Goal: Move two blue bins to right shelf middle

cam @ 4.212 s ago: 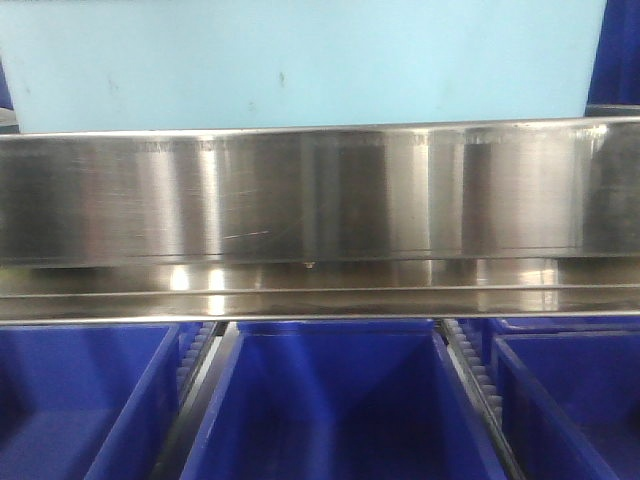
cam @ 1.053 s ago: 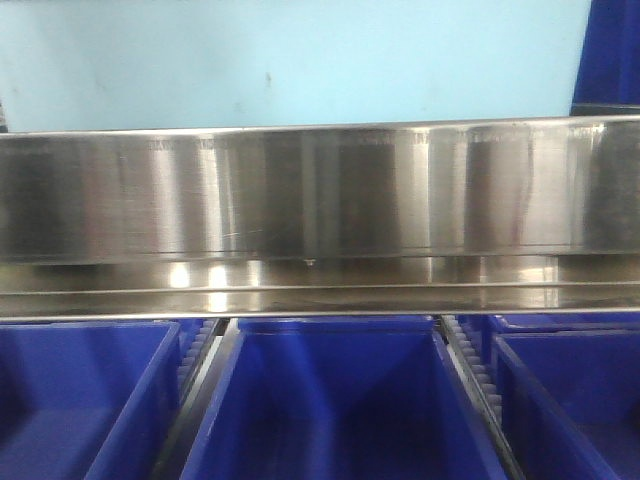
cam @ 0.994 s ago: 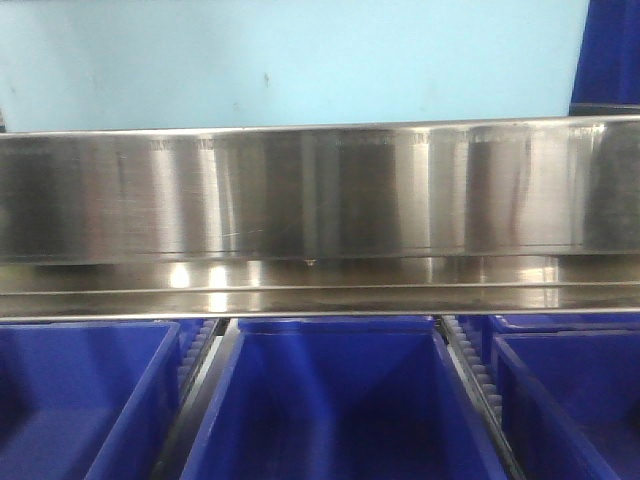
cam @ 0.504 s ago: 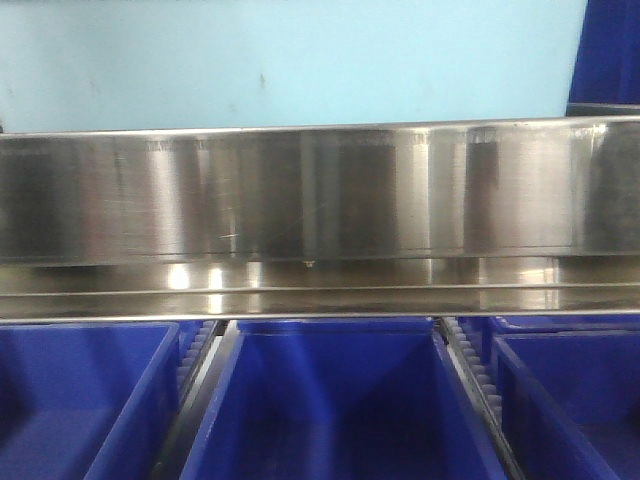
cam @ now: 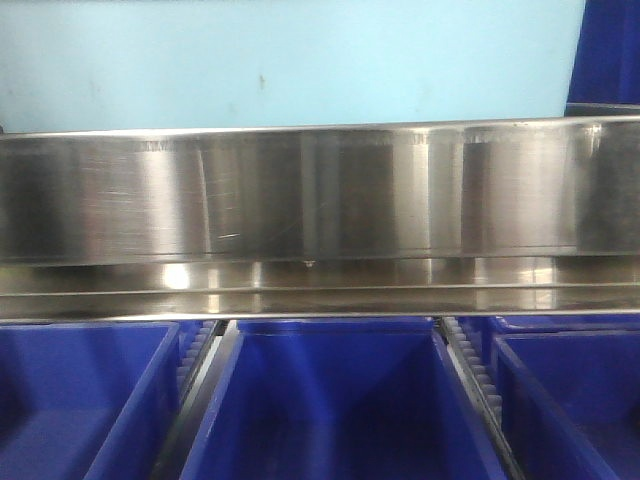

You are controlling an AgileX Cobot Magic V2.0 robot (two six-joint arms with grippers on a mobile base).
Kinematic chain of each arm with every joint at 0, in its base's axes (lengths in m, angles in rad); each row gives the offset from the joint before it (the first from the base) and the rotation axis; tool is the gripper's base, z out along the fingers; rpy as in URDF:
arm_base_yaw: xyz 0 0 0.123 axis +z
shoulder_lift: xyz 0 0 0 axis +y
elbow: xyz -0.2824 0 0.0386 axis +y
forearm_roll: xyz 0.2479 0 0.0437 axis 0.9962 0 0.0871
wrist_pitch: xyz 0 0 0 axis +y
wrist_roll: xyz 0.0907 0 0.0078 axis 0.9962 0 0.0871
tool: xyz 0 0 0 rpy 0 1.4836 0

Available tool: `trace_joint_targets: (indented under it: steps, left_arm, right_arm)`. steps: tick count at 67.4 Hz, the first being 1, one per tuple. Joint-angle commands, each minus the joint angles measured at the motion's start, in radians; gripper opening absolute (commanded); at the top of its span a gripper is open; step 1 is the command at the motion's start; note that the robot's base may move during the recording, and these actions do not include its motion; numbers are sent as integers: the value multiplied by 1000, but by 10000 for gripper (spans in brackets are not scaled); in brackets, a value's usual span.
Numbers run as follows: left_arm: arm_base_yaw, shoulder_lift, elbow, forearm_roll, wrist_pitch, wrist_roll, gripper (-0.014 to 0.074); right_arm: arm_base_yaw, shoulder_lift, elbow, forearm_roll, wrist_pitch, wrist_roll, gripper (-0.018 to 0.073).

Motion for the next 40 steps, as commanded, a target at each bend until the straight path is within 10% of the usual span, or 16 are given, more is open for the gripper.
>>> trace_joint_targets:
  steps: [1,40]
  left_arm:
    - [1,5,-6,-16,19,10,411]
    - [1,18,-6,-72,56,40,411]
  right_arm:
    - [-4,26,-8,36,-2,-38,267]
    - [-1,75,0,72,-2,-70,267]
